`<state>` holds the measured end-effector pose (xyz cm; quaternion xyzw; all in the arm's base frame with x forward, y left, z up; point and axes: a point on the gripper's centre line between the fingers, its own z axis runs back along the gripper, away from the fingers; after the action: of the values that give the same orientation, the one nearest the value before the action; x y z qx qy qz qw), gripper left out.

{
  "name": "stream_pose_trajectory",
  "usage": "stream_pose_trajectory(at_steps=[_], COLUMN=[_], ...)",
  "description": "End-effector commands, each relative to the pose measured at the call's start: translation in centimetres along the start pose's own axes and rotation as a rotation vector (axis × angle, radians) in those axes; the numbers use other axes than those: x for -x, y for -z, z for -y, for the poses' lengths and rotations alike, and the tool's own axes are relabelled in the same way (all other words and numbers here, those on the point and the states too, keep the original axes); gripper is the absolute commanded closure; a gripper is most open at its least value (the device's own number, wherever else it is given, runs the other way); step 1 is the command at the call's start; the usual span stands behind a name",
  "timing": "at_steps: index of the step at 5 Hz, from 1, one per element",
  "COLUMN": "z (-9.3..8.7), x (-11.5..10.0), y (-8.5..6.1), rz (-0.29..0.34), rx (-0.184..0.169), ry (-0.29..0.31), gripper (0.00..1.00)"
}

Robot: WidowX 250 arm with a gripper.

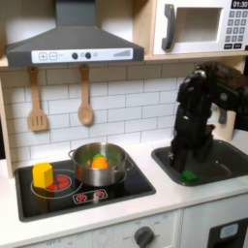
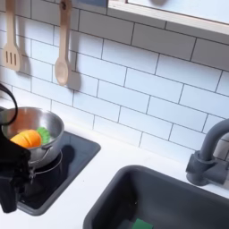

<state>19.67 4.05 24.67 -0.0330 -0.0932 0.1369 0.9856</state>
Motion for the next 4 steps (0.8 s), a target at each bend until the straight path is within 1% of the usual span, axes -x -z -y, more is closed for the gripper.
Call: stream_pose_trajectory(at_steps=[1, 3, 4], z=[-1.8, -3.3, -4.0], x=[-2.9, -5.8, -7.4], y=[1.0, 2.0, 2.2], rz=[0.007, 0.009, 0.013], rx=[-0.009, -0.011, -0.005], ry=[-0.081, -0.162, -0.197], gripper=[0.0, 0.0, 0.0])
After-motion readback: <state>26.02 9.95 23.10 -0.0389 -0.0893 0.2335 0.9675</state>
